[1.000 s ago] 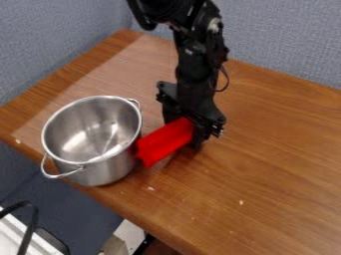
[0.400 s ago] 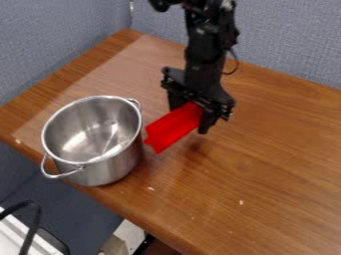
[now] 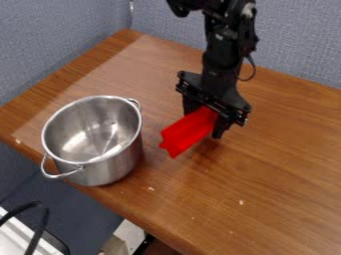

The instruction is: Move the red object from the metal pot to the table

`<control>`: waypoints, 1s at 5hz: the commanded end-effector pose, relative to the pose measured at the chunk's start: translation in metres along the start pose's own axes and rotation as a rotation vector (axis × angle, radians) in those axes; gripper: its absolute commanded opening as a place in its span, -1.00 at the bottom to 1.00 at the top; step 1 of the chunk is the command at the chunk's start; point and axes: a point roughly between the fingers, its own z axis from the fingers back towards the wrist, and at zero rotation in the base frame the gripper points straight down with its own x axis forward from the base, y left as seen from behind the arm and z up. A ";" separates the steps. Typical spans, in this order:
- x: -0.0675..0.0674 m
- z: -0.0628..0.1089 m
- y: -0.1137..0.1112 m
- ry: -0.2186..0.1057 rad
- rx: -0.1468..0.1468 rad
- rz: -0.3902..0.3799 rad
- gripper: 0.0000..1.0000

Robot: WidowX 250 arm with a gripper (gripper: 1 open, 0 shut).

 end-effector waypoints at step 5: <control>0.016 0.033 -0.024 -0.090 -0.002 -0.200 -1.00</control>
